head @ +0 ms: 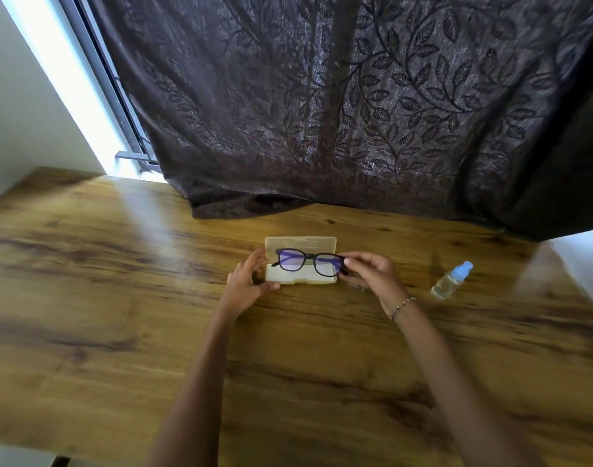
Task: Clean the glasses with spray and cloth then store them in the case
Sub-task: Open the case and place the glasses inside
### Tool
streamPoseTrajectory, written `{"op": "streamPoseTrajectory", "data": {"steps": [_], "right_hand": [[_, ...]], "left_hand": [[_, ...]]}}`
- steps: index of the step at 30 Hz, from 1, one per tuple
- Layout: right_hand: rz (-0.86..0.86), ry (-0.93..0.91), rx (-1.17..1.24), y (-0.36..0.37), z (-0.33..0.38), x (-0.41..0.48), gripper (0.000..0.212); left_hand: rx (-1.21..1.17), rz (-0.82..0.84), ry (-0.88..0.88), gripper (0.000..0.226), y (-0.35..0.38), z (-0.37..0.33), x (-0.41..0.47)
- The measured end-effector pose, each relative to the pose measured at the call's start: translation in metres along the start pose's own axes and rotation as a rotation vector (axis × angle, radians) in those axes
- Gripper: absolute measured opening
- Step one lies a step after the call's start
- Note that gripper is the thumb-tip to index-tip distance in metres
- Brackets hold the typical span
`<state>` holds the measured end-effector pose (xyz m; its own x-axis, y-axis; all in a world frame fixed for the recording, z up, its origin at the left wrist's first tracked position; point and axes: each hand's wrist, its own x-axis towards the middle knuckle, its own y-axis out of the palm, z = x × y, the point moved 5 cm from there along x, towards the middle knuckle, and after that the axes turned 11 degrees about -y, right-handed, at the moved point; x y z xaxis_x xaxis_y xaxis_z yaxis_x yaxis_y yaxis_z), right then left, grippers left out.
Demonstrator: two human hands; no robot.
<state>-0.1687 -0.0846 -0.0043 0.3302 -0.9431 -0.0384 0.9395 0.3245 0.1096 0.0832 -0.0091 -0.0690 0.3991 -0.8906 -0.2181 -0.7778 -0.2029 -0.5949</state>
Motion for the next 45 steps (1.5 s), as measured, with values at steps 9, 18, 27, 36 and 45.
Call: {"op": "streamPoseTrajectory", "data": {"steps": [9, 18, 27, 36, 45], "right_hand": [[0.047, 0.038, -0.405, 0.015, -0.012, 0.033, 0.015], [0.051, 0.024, -0.565, 0.016, -0.018, 0.034, 0.008], [-0.033, -0.174, -0.740, 0.015, -0.011, 0.028, 0.010], [0.264, -0.448, -1.132, 0.068, -0.004, 0.030, 0.029], [0.319, -0.406, -1.297, 0.093, -0.004, 0.044, 0.018]], "left_hand": [[0.013, 0.010, 0.037, 0.085, -0.003, -0.006, -0.005], [-0.004, 0.026, 0.046, 0.083, -0.005, -0.011, -0.010], [-0.044, 0.024, 0.044, 0.084, -0.008, -0.015, -0.013], [-0.043, 0.008, 0.023, 0.085, -0.006, -0.015, -0.011], [-0.019, -0.003, 0.030, 0.083, -0.004, -0.012, -0.008]]}}
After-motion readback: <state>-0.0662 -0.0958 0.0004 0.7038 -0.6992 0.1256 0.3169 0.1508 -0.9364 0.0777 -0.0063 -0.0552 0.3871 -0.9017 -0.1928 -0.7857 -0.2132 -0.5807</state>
